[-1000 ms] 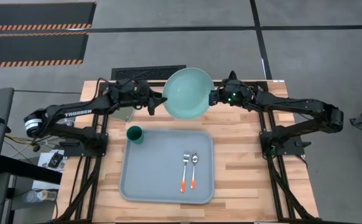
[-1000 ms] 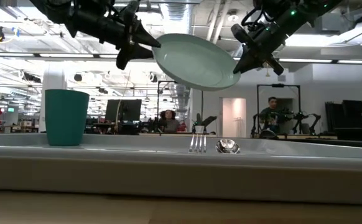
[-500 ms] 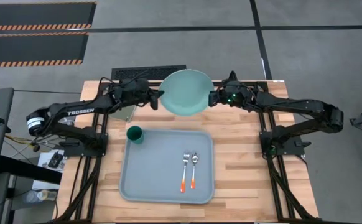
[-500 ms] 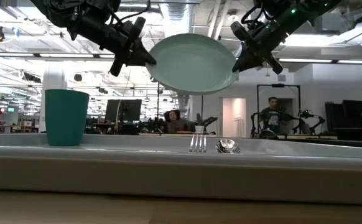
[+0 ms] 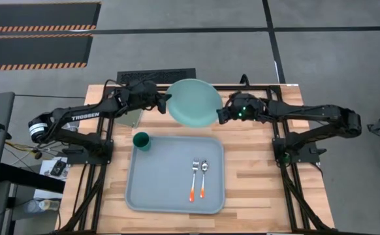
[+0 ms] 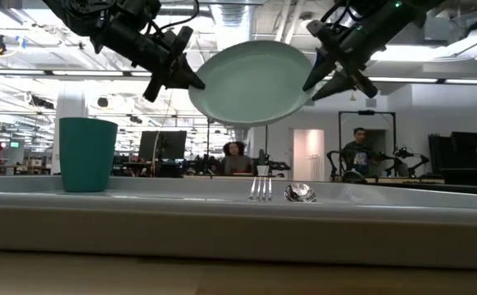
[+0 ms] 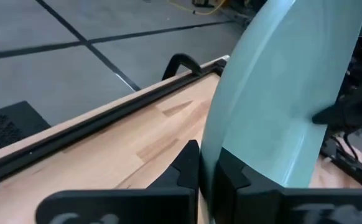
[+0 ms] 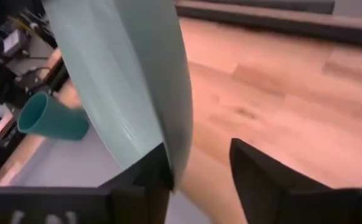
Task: Pick and place plate/cup/fork/spoon on tray
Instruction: Put the light blue plate to the left of the orange fork on the light gray tray
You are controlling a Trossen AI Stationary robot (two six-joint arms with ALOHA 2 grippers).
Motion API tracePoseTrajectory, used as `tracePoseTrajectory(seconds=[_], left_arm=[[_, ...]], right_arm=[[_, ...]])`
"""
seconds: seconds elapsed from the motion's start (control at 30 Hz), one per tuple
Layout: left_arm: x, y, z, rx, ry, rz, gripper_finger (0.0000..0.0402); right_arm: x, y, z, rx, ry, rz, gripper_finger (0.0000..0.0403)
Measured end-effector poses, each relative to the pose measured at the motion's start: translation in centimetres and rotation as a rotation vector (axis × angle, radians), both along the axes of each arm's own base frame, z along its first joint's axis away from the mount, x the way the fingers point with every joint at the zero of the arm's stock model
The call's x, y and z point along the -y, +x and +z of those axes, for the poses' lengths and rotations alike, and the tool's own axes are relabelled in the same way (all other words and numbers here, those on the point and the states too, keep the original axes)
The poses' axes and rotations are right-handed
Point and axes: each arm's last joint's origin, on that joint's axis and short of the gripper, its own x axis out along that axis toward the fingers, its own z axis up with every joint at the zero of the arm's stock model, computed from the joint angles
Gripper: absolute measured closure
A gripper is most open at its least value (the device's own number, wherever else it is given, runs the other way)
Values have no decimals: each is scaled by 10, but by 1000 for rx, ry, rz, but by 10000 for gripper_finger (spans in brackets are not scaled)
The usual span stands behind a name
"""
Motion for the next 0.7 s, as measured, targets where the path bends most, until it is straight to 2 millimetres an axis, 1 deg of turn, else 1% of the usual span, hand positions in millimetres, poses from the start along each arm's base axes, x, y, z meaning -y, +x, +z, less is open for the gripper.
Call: tracePoseTrajectory(seconds=[0.13, 0.23, 0.37, 0.43, 0.53, 0.7], left_arm=[[-1, 1, 7, -18, 13, -7, 401], [-1, 1, 11, -21, 14, -11, 401], [1, 2, 14, -34, 15, -13, 401], [2, 0, 16, -53, 19, -6, 401], [3, -5, 28, -50, 41, 13, 400], [9, -16, 45, -85, 67, 14, 400]], right_arm=[[-15, 0, -4, -34, 47, 15, 190], [-25, 2, -4, -37, 38, 32, 175], [-32, 3, -5, -46, 20, 43, 170], [-36, 2, -6, -68, 24, 58, 171], [-46, -5, -16, -174, 56, 76, 173], [-68, -12, -21, -242, 113, 97, 173]])
